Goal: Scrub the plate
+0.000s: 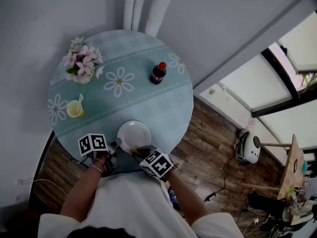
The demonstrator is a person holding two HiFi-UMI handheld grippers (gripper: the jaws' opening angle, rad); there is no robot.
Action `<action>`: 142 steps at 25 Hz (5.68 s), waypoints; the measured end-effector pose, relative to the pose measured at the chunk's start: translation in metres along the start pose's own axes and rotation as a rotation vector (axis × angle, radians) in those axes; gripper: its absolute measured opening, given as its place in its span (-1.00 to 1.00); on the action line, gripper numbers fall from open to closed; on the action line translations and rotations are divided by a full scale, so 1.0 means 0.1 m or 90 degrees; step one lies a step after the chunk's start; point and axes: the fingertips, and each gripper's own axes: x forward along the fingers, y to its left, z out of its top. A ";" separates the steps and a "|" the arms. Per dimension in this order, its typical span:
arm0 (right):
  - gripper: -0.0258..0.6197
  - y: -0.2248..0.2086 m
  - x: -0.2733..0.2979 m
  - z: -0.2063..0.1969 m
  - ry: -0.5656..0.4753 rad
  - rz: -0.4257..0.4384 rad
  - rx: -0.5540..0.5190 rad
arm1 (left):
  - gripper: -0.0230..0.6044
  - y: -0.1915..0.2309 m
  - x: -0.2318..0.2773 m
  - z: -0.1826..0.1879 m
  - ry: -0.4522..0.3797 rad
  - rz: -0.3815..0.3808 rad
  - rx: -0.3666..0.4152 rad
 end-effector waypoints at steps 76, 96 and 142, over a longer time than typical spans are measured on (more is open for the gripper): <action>-0.72 -0.90 -0.93 0.55 -0.242 -0.093 0.126 | -0.80 -0.01 -0.01 0.00 -0.023 -0.002 -0.005; -0.72 -1.81 -1.04 0.15 -0.144 -0.401 0.111 | -0.80 -0.02 -0.01 -0.01 -0.035 0.009 -0.013; -0.20 -1.40 -1.35 0.12 -0.295 -0.333 0.257 | -0.51 -0.17 -0.07 -0.02 -0.024 -0.081 0.012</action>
